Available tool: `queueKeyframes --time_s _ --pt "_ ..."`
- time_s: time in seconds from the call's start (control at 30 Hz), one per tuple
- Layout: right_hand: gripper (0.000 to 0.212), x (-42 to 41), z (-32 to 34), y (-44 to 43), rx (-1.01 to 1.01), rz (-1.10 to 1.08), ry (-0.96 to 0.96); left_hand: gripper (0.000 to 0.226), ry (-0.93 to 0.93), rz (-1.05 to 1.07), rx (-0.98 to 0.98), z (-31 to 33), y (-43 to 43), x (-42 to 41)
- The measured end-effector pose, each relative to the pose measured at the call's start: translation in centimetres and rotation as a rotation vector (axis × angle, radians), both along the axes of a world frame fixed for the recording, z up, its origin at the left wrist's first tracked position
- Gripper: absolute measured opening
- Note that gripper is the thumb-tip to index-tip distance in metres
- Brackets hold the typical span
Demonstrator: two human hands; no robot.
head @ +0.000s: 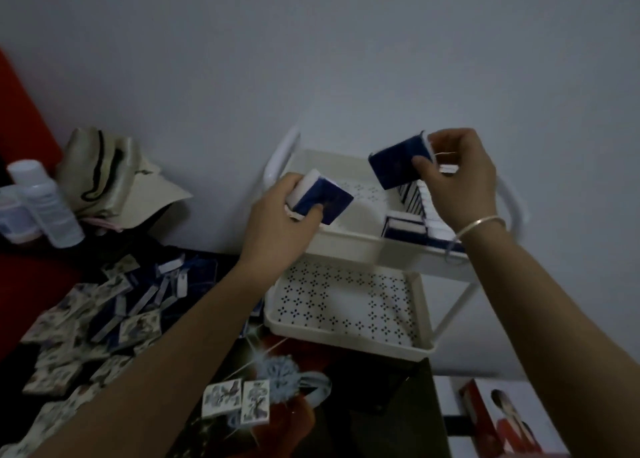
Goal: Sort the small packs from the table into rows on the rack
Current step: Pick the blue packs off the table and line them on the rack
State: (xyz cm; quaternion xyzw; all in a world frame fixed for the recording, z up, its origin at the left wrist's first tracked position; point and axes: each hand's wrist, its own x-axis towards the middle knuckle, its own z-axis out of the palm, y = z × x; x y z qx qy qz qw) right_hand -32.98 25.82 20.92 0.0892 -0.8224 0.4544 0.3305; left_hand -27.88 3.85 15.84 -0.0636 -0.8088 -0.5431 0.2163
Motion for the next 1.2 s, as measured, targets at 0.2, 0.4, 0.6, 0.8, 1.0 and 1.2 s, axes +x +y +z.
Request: queueKeyframes --time_s 0.2,0.4,0.6,0.8,1.0,1.2 --pt "0.012 -4.9 -1.7 3.2 0.49 -0.006 -0.146 0.034 0.029 0.011 -0.111 -0.1 3.0 -5.5" --pt "0.007 -5.4 -2.4 4.8 0.598 0.166 -0.37 0.032 -0.029 0.01 -0.249 -0.5 5.4 -10.0" --pt "0.008 -5.7 -3.2 4.7 0.654 0.199 -0.436 0.026 -0.163 -0.126 -0.348 -1.7 8.2 -12.6" --pt "0.022 -4.3 -3.5 5.6 0.312 0.18 -0.32 0.025 -0.235 -0.455 -0.386 -2.1 9.4 -12.9" --pt "0.024 -4.5 -3.8 5.5 0.136 0.078 -0.294 0.045 -0.472 -0.518 -0.081 -1.4 9.7 -13.1" --pt "0.02 -4.9 -4.1 5.0 0.247 0.029 -0.198 0.055 -0.531 -0.444 -0.032 -1.0 9.1 -13.0"
